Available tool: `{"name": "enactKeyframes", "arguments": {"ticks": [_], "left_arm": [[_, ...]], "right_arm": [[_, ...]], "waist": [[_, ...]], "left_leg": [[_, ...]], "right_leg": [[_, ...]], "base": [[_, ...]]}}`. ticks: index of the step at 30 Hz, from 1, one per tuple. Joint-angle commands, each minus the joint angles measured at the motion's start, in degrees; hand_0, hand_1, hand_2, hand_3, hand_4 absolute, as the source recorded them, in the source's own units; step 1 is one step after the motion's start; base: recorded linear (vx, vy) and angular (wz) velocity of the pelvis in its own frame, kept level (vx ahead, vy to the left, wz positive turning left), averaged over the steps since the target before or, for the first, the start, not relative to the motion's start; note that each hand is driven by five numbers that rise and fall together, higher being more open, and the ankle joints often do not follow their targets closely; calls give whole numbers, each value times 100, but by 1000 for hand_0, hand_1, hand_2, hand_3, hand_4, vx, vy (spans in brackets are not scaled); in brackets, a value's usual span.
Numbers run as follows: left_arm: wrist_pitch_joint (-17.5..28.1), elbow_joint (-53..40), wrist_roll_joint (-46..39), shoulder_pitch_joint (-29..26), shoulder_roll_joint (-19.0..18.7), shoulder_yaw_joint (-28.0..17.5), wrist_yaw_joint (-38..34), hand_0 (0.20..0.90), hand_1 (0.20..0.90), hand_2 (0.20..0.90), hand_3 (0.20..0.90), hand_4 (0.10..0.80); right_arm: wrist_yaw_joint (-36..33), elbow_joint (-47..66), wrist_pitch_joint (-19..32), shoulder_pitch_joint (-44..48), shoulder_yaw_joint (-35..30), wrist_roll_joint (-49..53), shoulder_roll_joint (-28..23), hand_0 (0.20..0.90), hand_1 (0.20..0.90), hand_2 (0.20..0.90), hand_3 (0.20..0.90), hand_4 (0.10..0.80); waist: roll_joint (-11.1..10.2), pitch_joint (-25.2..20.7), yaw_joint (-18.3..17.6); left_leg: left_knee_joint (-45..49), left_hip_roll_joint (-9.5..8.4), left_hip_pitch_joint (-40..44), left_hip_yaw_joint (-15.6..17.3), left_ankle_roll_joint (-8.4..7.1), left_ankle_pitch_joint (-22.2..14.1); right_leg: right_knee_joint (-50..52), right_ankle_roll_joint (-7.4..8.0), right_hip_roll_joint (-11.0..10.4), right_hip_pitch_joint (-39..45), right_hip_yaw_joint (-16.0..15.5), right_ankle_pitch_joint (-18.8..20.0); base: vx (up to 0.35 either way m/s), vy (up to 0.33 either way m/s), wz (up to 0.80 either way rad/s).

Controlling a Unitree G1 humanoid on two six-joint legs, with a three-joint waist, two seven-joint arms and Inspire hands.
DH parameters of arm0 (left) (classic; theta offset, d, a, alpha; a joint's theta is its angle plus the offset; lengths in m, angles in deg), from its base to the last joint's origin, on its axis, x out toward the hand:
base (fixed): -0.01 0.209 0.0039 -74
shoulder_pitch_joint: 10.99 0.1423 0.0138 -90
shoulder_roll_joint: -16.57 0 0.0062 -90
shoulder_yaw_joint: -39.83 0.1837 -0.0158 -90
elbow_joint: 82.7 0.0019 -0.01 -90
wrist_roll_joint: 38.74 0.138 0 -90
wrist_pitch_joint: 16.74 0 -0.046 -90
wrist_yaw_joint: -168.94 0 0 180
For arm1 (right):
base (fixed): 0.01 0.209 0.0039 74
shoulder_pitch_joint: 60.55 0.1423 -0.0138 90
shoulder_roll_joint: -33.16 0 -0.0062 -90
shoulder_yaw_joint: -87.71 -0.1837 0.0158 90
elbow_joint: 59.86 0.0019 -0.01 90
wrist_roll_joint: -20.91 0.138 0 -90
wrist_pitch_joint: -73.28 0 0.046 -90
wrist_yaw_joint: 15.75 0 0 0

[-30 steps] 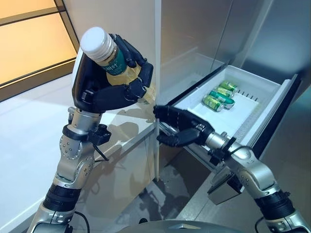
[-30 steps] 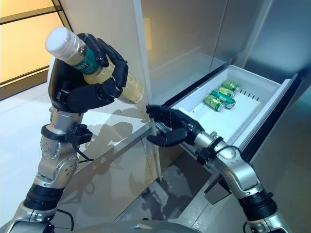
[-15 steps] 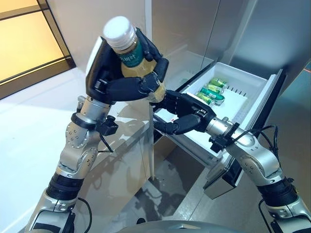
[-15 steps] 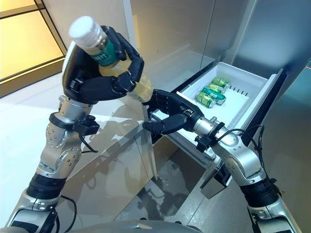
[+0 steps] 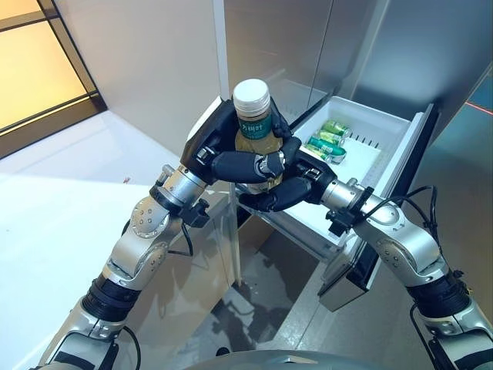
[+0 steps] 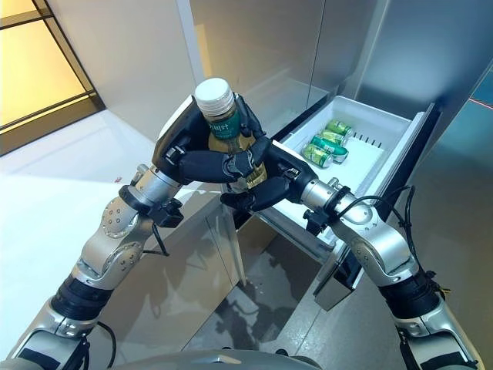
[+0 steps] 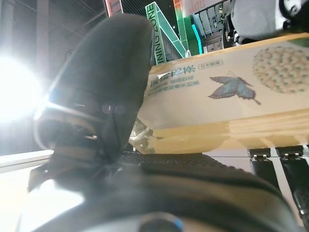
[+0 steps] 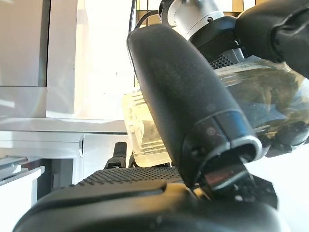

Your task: Put drinks into fridge and close the fridge

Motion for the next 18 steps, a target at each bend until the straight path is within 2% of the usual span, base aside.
{"name": "enactKeyframes", "arguments": {"ticks": [1, 5, 6, 7, 8, 12, 18], "left_arm": [[709, 65, 243, -1259, -77, -37, -223, 300, 300, 300, 200, 100], [830, 301, 160, -1355, -130, 106, -357, 300, 300, 300, 200, 100], [849, 310, 144, -1358, -127, 111, -361, 300, 300, 300, 200, 100], [923, 339, 86, -1378, -89, 149, -400, 300, 300, 300, 200, 100], [983, 346, 89, -1374, -65, 160, -400, 300, 300, 300, 200, 100], [1080, 297, 128, -1398, 48, 253, -380, 300, 300, 300, 200, 100], [1263, 303, -38, -1521, 267, 454, -446, 300, 300, 300, 200, 100]], "right_arm": [[-128, 487, 218, 963, -44, 584, 162, 900, 900, 900, 900, 800], [11, 414, 8, 918, -10, 832, 29, 900, 900, 900, 900, 800], [11, 410, -11, 918, -8, 841, 26, 733, 733, 733, 705, 605], [26, 365, -89, 911, 32, 884, 19, 535, 535, 535, 475, 375], [27, 354, -108, 878, 52, 853, 39, 300, 300, 300, 200, 100], [-83, 298, -161, 811, 64, 938, 134, 300, 300, 300, 200, 100], [-519, 284, 66, 895, 51, 1074, 286, 300, 300, 300, 200, 100]], "waist": [[-174, -618, -30], [-197, -649, -96], [-197, -650, -97], [-201, -660, -125], [-200, -665, -135], [-202, -650, -179], [-217, -643, -297]], "left_leg": [[8, -181, 62, 179, 156, -437], [8, -177, 49, 229, 153, -432], [8, -177, 48, 231, 153, -431], [8, -173, 43, 252, 153, -427], [8, -167, 39, 259, 152, -431], [8, -148, 79, 297, 155, -484], [8, -125, 97, 400, 165, -498]], "right_leg": [[23, 235, 20, -138, 325, 286], [23, 253, 27, -177, 379, 311], [23, 253, 28, -180, 383, 312], [23, 258, 30, -201, 407, 331], [23, 258, 35, -211, 423, 331], [23, 266, 40, -176, 441, 296], [23, 270, 79, -199, 568, 331]], "base": [[0, 0, 0], [-4, -1, -1], [-17, 0, -11], [-11, 3, -20], [-12, 3, -24], [6, 4, -12], [11, 1, -9]]}}
